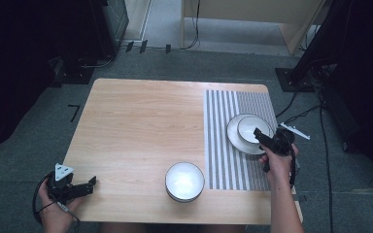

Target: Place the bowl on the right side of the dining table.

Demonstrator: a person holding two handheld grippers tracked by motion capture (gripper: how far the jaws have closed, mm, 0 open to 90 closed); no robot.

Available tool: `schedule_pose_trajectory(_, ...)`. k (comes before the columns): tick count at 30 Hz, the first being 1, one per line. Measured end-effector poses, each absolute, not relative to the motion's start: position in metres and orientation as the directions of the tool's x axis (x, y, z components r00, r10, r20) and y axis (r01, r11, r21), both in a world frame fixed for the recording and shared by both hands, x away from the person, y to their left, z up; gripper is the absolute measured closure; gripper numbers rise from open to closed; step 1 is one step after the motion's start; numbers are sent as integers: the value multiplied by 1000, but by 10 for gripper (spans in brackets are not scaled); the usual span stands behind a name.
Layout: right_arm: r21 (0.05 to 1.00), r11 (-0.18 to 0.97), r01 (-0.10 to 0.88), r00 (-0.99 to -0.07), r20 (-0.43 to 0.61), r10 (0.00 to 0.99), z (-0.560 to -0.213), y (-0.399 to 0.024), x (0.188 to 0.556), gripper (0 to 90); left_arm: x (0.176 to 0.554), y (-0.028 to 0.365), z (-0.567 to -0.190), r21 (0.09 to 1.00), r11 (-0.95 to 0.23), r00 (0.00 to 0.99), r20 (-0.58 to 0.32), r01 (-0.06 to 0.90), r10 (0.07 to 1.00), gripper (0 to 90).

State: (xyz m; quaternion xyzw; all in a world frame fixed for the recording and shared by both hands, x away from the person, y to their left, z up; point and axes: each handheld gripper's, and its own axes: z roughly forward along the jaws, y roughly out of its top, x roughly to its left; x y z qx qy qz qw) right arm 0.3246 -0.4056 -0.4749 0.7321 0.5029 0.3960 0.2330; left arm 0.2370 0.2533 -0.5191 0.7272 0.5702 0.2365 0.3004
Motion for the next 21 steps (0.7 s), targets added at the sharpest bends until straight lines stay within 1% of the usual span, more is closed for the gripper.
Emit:
schedule_pose_trajectory(4,751,-355,557,141,335,932,-472,-405,321,32,237,253,-519,707,-169,238,1,687,971,0)
schedule_pose_trajectory(6,751,-338,568,126,326,937,-472,-404,320,4,237,253,-519,707,-169,238,1,687,971,0)
schedule_pose_trajectory(16,764,-281,580,87,285,955,-470,-400,311,0,237,253,-519,707,-169,238,1,687,971,0)
schedule_pose_trajectory(21,781,-252,571,65,263,963,-468,-398,303,0,237,253,-519,707,-169,238,1,687,971,0)
